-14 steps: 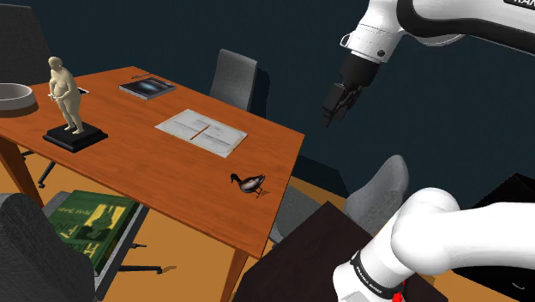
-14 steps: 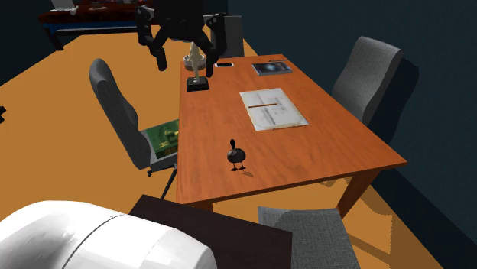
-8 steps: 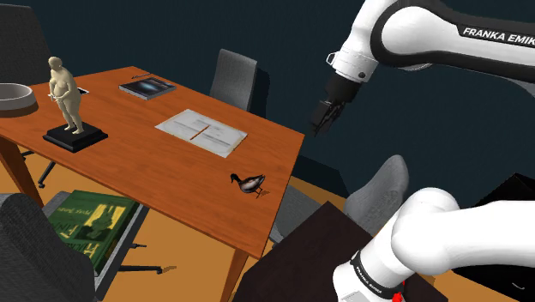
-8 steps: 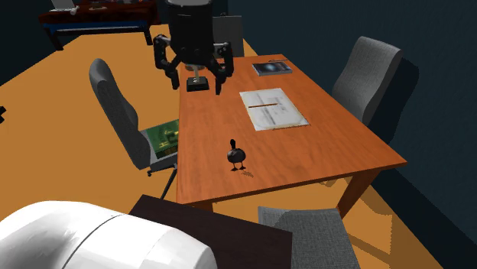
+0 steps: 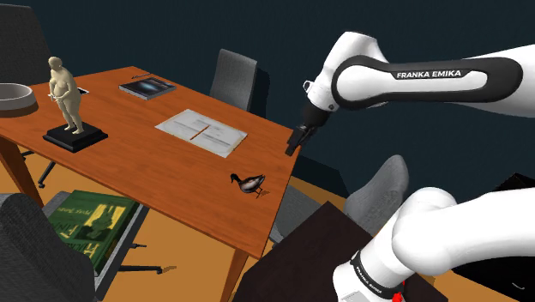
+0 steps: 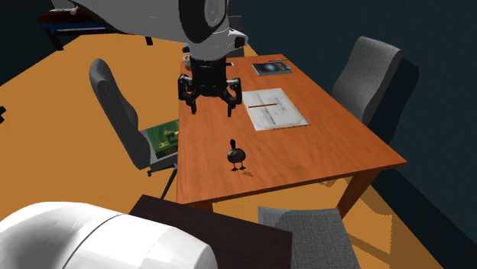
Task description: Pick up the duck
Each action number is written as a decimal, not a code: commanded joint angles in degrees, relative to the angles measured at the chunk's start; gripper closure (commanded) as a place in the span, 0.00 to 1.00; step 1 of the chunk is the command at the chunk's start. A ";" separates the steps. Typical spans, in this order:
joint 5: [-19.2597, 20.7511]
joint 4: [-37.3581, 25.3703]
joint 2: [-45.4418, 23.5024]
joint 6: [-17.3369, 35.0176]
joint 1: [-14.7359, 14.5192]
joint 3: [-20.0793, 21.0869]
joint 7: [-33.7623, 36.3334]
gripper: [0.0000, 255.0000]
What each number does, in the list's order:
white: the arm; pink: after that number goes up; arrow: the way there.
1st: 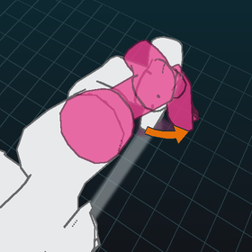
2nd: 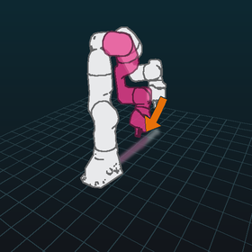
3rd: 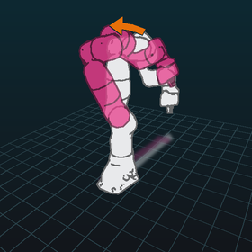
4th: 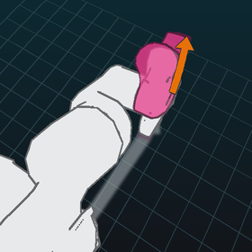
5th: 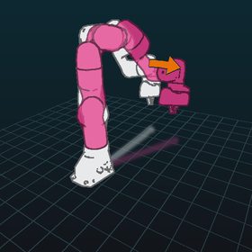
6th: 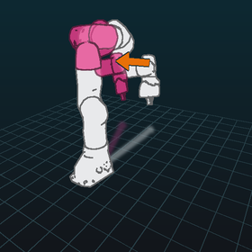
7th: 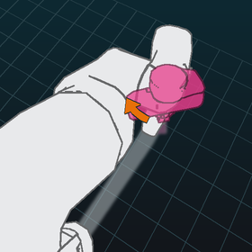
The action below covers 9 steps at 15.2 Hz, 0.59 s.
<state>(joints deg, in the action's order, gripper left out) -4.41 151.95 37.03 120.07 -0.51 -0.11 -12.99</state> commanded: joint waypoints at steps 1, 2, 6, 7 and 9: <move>-0.04 1.50 -3.38 5.98 -0.26 -0.52 -1.77 0.00; -0.12 2.00 -5.27 8.80 -0.44 -0.76 -2.60 0.00; -0.93 2.81 -13.94 20.00 -1.41 -1.89 -6.23 0.00; -1.31 2.71 -16.34 22.74 -1.74 -2.21 -7.26 0.00; -2.38 2.16 -21.35 28.04 -2.54 -2.92 -9.53 0.00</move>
<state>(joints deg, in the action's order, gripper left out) -6.21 154.74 18.78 144.98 -2.55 -2.78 -21.46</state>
